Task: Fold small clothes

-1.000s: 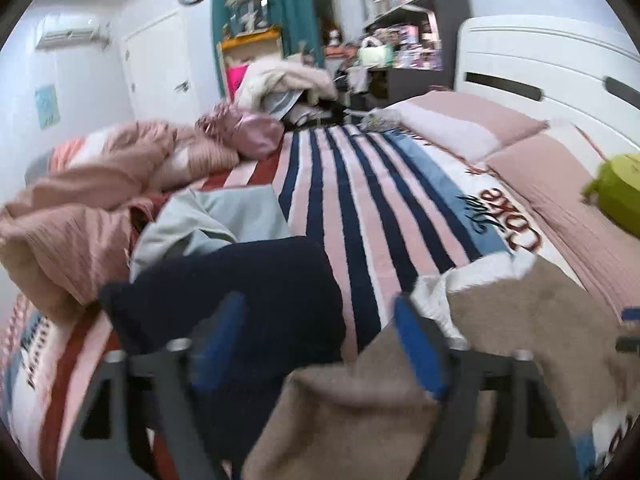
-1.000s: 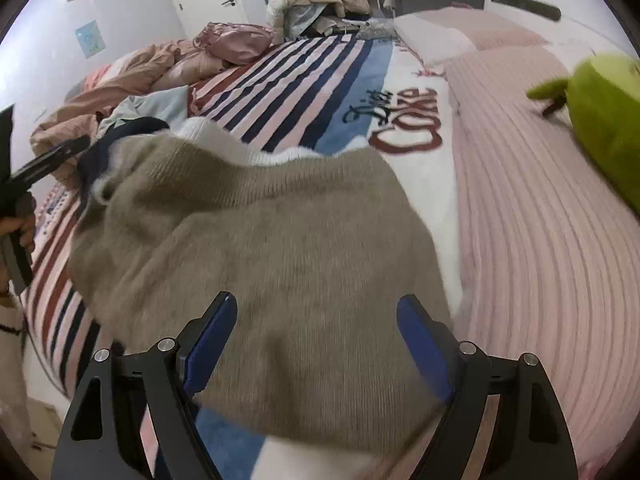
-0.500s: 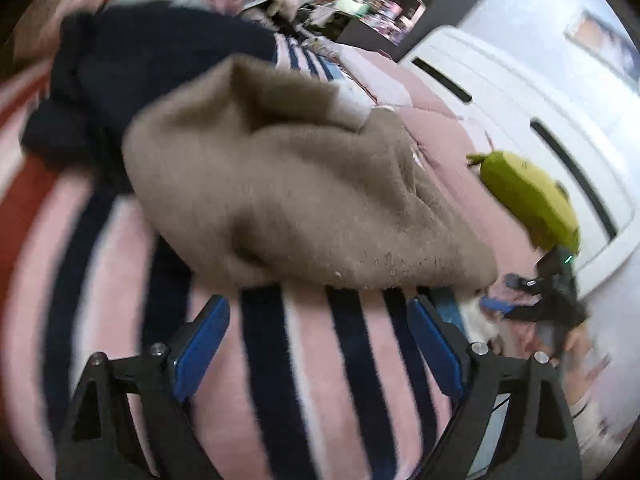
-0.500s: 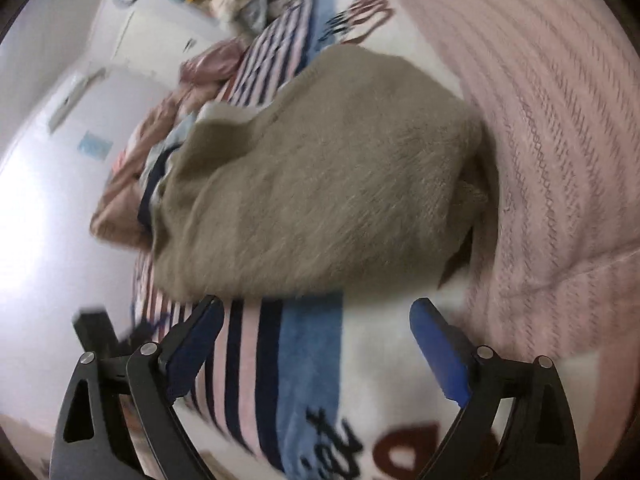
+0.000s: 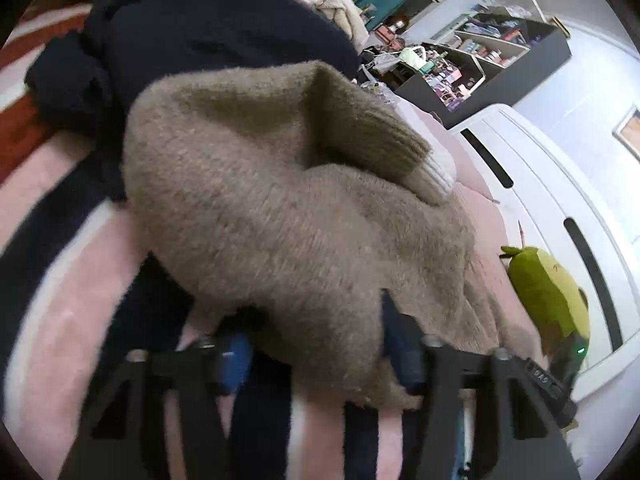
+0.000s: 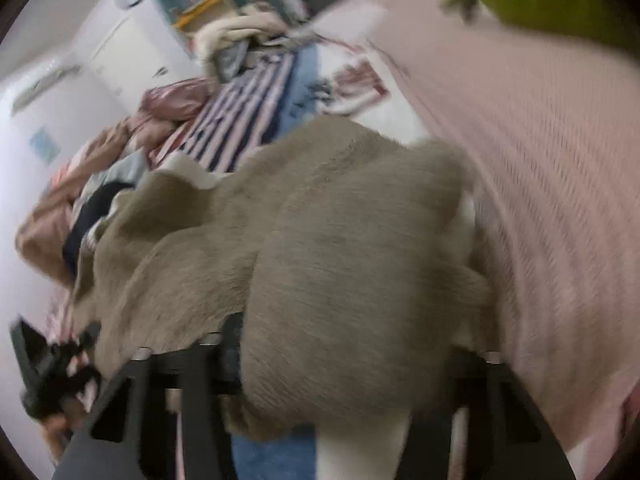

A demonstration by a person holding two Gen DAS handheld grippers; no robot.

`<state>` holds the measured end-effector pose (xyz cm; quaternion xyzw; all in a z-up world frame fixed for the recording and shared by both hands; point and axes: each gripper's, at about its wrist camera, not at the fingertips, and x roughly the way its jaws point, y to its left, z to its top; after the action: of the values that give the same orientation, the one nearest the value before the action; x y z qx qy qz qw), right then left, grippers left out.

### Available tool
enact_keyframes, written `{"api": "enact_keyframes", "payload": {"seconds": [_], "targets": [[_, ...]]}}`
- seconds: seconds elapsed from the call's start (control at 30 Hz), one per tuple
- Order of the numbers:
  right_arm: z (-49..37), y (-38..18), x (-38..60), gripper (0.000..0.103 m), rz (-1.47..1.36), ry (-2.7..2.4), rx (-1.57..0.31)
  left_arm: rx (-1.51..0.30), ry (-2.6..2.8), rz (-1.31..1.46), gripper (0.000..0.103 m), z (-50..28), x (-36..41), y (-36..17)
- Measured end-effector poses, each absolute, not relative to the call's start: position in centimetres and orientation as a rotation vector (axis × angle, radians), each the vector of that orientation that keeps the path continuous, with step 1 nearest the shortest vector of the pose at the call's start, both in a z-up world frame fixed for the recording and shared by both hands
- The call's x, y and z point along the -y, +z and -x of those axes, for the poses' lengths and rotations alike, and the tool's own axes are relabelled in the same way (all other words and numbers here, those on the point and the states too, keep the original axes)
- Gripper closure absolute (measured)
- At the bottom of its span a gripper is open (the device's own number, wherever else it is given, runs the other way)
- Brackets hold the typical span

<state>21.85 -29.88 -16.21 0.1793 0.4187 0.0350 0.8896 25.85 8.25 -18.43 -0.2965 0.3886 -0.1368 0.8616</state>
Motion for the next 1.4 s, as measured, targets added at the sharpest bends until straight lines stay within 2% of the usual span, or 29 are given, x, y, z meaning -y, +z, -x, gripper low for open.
{"api": "enact_keyframes", "payload": {"seconds": [0.03,0.13,0.33,0.47,0.57,0.6,0.67,0.7,0.73,0.8,0.83,0.93,1.07,1.1,1.13,1.17,1.2,1.3,1.4], "targets": [[-21.4,-15.6,29.6,0.065,-0.329,0.095,-0.861,-0.807,-0.290,0.596,0.071,-25.2,-8.2,-17.9],[-20.1,-14.7,29.3,0.068,-0.263,0.130,-0.855,-0.776,-0.323,0.536,0.080,-23.0,-8.5,-16.5],[-15.4,-13.7,29.7,0.069,-0.212,0.251,-0.895,-0.730,-0.382,0.417,0.082,-15.8,-9.1,-13.9],[-12.6,-14.5,30.6,0.065,-0.180,0.296,-0.988,-0.820,-0.432,0.365,0.080,-11.7,-9.3,-15.5],[-11.9,-15.3,31.0,0.060,-0.168,0.315,-1.059,-0.874,-0.417,0.290,0.071,-10.7,-8.7,-16.6],[-11.7,-15.3,31.3,0.057,-0.183,0.315,-1.074,-0.875,-0.417,0.309,0.064,-10.5,-9.2,-16.5],[-11.0,-14.8,31.7,0.056,-0.186,0.297,-1.091,-0.856,-0.404,0.356,0.046,-10.0,-10.4,-15.6],[-10.3,-14.2,31.7,0.056,-0.165,0.288,-1.091,-0.836,-0.386,0.366,0.031,-9.9,-10.6,-14.9],[-9.6,-13.6,31.7,0.056,-0.136,0.283,-1.089,-0.801,-0.354,0.363,0.026,-9.0,-11.6,-14.1],[-8.1,-12.0,31.4,0.056,-0.062,0.264,-1.055,-0.777,-0.315,0.342,0.022,-8.2,-13.0,-12.9],[-7.5,-11.2,31.3,0.055,-0.038,0.251,-1.025,-0.764,-0.279,0.322,0.017,-8.4,-13.6,-12.4],[-6.0,-8.5,31.0,0.055,-0.006,0.238,-0.931,-0.740,-0.235,0.301,0.015,-8.6,-15.4,-12.3],[-6.5,-7.0,29.3,0.056,-0.052,0.304,-0.872,-0.815,-0.343,0.440,0.015,-10.1,-15.2,-14.2],[-6.9,-6.9,28.4,0.068,-0.044,0.313,-0.855,-0.813,-0.357,0.468,0.015,-10.1,-15.0,-14.5],[-7.1,-6.9,27.4,0.084,-0.032,0.324,-0.843,-0.794,-0.345,0.521,0.014,-9.9,-14.6,-15.2],[-7.5,-7.1,26.3,0.089,-0.019,0.341,-0.838,-0.793,-0.336,0.561,0.011,-9.8,-14.3,-15.7],[-8.0,-7.4,25.1,0.091,-0.017,0.370,-0.842,-0.796,-0.336,0.610,0.007,-9.6,-14.2,-16.3],[-9.7,-8.5,21.5,0.091,-0.025,0.468,-0.885,-0.820,-0.420,0.776,0.007,-9.7,-12.9,-18.9],[-11.2,-10.5,18.1,0.091,0.016,0.518,-0.956,-0.848,-0.432,0.764,0.007,-10.6,-11.1,-20.1]]}}
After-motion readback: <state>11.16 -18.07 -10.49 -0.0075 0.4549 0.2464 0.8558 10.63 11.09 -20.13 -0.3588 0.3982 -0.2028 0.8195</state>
